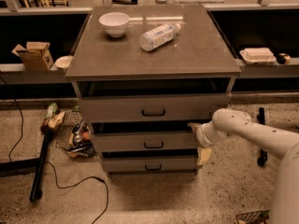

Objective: Open middle drawer

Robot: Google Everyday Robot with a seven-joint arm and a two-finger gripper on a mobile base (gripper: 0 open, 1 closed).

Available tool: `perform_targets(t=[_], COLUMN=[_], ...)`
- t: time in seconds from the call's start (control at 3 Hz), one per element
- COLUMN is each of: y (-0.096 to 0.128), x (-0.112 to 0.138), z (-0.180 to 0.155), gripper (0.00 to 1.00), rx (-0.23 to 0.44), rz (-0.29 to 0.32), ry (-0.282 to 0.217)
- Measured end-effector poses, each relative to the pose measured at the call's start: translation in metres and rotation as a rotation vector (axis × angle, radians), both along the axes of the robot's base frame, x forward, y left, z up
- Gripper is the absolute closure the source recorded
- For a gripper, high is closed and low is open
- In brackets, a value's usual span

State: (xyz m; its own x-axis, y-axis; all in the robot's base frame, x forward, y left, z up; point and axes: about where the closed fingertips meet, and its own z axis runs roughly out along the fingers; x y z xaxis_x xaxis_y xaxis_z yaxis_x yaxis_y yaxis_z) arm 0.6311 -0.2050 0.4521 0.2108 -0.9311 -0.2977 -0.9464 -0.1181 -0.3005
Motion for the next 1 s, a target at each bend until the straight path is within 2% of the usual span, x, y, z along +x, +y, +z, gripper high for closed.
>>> perform_targets(t=[0.67, 1.0], y=[0.022, 0.032], x=[0.020, 0.017], z=[-0.029, -0.042], gripper=[0.00, 0.00], rx=[-0.065, -0.082], rz=[-0.011, -0.045], ry=[0.049, 0.066])
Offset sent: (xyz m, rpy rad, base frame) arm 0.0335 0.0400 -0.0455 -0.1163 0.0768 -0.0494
